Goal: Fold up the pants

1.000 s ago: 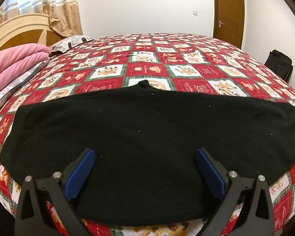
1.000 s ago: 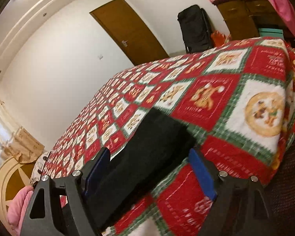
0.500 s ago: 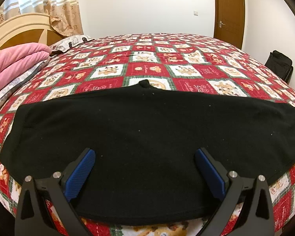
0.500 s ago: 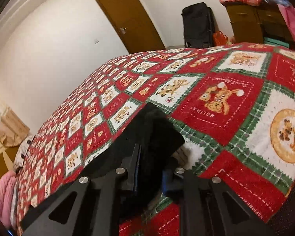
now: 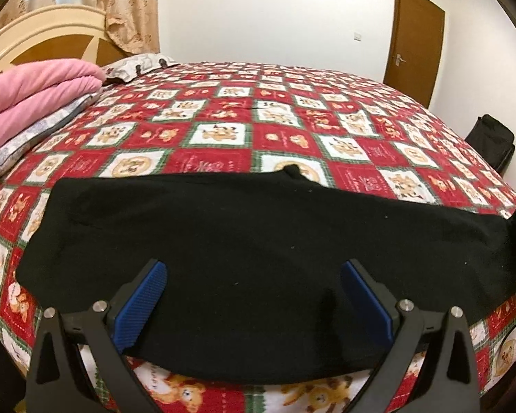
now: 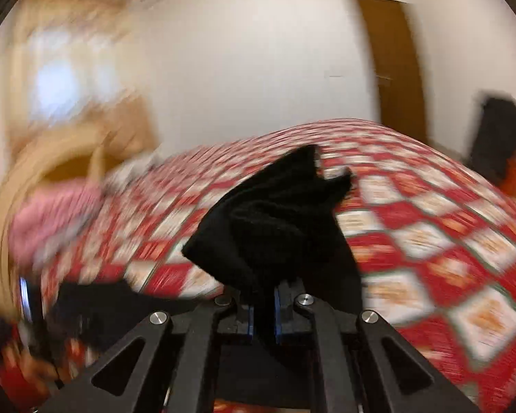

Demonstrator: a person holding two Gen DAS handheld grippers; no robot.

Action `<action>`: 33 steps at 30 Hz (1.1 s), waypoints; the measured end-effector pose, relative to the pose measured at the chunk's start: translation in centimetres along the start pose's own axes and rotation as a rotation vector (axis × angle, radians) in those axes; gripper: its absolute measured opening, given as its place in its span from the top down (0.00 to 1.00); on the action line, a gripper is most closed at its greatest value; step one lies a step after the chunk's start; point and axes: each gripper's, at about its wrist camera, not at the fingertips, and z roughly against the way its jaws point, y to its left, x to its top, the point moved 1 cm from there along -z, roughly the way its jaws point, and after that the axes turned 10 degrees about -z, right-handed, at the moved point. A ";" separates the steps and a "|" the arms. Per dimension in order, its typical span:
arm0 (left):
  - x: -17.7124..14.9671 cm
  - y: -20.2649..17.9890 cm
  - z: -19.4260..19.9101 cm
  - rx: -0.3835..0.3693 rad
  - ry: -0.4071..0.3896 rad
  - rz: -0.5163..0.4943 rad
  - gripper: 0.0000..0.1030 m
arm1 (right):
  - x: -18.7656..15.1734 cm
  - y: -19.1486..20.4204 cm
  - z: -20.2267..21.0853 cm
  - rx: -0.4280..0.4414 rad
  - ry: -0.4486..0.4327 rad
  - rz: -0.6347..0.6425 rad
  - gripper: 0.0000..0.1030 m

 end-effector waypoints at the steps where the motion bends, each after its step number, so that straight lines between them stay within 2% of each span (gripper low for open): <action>1: -0.2 0.1 -0.2 -0.003 0.008 0.004 0.00 | -1.3 2.3 -1.7 0.014 0.029 0.075 0.93; 4: -0.7 0.1 -0.3 -0.010 0.018 -0.006 0.00 | -7.1 8.0 -6.3 0.058 0.137 0.251 0.93; 7: -0.8 0.2 -0.3 -0.012 0.016 -0.023 0.00 | -11.9 10.6 -9.0 0.014 0.178 0.397 0.92; 9: -1.0 0.3 -0.3 -0.013 0.018 -0.028 0.00 | -14.1 11.5 -9.7 -0.006 0.174 0.459 0.87; 12: -1.3 0.3 -0.9 -0.017 0.036 -0.021 0.00 | -15.5 11.9 -8.9 -0.025 0.140 0.475 0.71; 15: -1.4 0.0 -0.9 -0.009 0.031 -0.035 0.00 | -15.2 11.9 -8.6 0.039 0.187 0.445 0.31; 17: -1.3 -0.2 -0.7 -0.014 0.026 -0.049 0.00 | -15.0 11.4 -8.0 0.129 0.250 0.386 0.28; 20: -0.9 -0.8 -0.1 -0.024 0.007 -0.074 0.00 | -14.1 10.6 -5.8 0.313 0.322 0.256 0.28; 21: -0.6 -1.2 0.1 -0.031 0.000 -0.085 0.00 | -13.3 10.0 -4.7 0.378 0.320 0.203 0.28; 22: -0.2 -1.7 0.5 -0.044 -0.014 -0.101 0.00 | -12.8 9.5 -4.0 0.393 0.304 0.175 0.28; 23: 0.2 -2.2 0.8 -0.057 -0.026 -0.111 0.00 | -11.7 8.3 -2.9 0.379 0.267 0.142 0.33; 24: 0.7 -3.0 1.3 -0.083 -0.050 -0.133 0.00 | -10.7 7.3 -2.2 0.350 0.235 0.122 0.43; 26: 1.7 -4.8 2.2 -0.123 -0.094 -0.179 0.00 | -7.9 3.9 -1.6 0.238 0.195 0.060 0.81; 29: 3.4 -8.6 3.0 -0.188 -0.150 -0.260 0.00 | -4.7 -1.8 -2.0 0.038 0.153 -0.045 0.84; 33: 5.5 -13.2 2.7 -0.228 -0.181 -0.310 0.00 | -3.1 -5.1 -3.7 -0.017 0.166 -0.141 0.84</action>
